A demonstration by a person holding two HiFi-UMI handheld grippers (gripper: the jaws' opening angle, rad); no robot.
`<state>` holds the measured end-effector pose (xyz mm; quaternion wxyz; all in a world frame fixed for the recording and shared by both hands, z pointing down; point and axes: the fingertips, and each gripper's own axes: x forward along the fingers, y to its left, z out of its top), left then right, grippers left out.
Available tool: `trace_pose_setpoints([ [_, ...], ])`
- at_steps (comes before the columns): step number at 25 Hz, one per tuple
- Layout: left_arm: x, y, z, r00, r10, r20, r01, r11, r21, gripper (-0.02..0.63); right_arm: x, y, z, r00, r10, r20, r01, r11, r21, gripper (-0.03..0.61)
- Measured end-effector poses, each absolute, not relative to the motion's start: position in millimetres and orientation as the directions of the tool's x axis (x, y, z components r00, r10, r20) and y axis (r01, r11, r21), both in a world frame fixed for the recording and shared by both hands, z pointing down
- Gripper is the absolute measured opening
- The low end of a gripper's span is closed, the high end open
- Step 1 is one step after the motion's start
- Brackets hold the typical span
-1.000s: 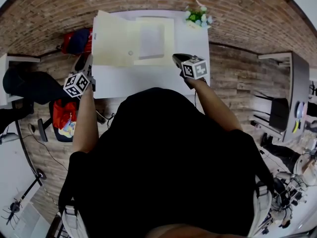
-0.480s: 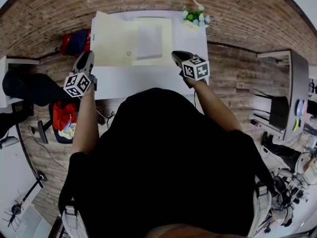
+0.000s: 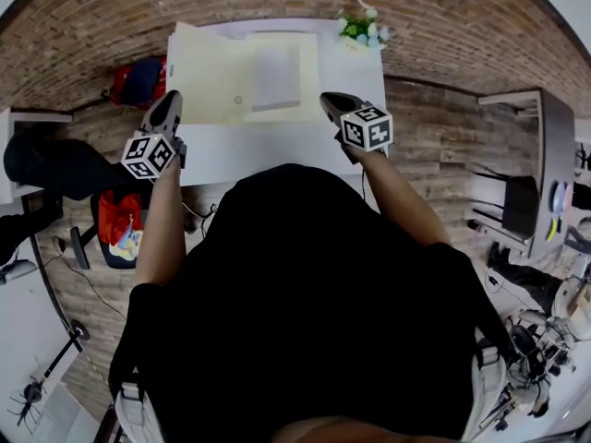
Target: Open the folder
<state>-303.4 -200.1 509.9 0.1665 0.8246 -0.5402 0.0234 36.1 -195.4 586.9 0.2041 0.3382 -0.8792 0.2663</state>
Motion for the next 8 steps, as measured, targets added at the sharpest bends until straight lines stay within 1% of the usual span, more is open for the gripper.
trace_pose_setpoints([
  [8, -279, -200, 511, 0.466, -0.855, 0.228, -0.88, -0.419, 0.225, 0.026, 37, -194, 576, -0.693, -0.497, 0.522, -0.703, 0.627, -0.337, 0.028],
])
